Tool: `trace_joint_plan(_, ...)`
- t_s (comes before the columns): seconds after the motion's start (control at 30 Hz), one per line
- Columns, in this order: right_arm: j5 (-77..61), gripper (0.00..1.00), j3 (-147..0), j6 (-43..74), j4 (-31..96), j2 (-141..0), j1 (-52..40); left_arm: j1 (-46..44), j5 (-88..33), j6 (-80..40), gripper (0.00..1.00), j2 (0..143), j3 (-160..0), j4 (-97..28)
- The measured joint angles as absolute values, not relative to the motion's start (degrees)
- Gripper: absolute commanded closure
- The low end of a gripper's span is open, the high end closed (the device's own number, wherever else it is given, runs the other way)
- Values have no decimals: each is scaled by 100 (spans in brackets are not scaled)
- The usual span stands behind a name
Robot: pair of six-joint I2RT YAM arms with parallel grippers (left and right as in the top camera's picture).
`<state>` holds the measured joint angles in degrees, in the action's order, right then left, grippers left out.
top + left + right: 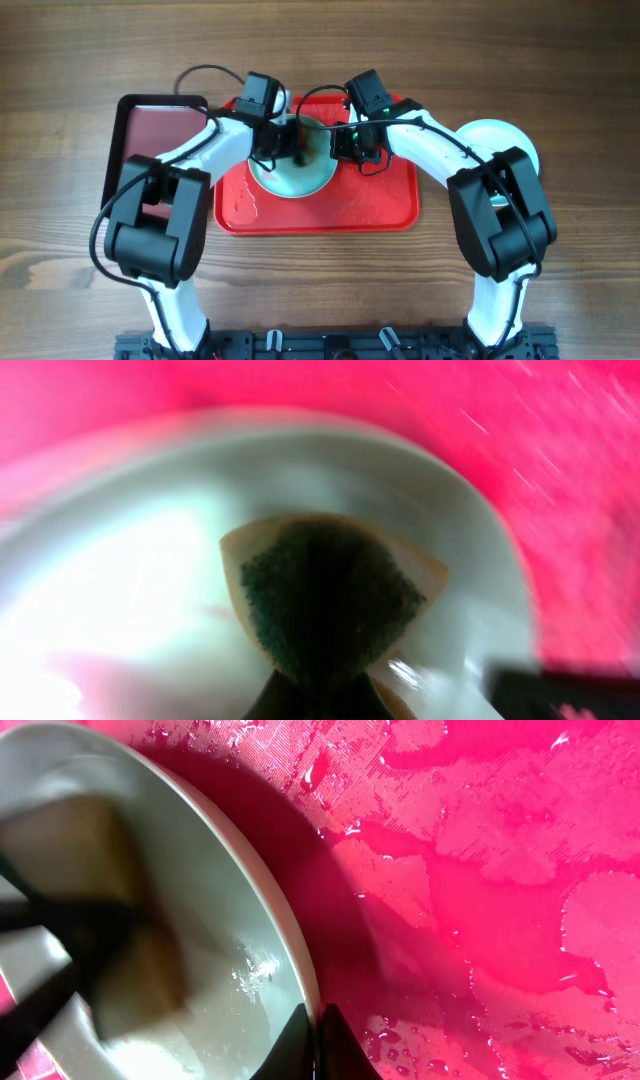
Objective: Clean dirty plates on tray and stack at the side
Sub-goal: 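Scrub the blue plate with the sponge while right gripper holds rim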
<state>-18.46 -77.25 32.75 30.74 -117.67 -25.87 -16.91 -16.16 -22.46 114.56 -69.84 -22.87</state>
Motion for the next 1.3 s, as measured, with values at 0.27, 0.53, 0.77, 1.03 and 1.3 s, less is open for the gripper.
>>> trace_joint_plan(0.27, -1953, 96, -7725, 3293, 3063, -11773, -2622, -1678, 119, -2838, 96, 11303, -7201, -3667)
trace_joint_plan(0.53, -2075, 96, -7725, 3286, 3081, -11778, -2696, -1505, -561, -1898, 96, 11260, -7225, -4547)
trace_joint_plan(0.77, -2078, 96, -7725, 3269, 3083, -11778, -2681, -1476, -2663, -438, 96, 11404, -7035, -5216)
trace_joint_plan(1.03, -2078, 96, -7725, 3223, 3105, -11778, -2681, -1476, -3315, 91, 96, 11528, -6960, -5260)
trace_joint_plan(1.3, -2008, 96, -7725, 3229, 3074, -11778, -2630, -1533, -3813, -106, 96, 11572, -6845, -3697)
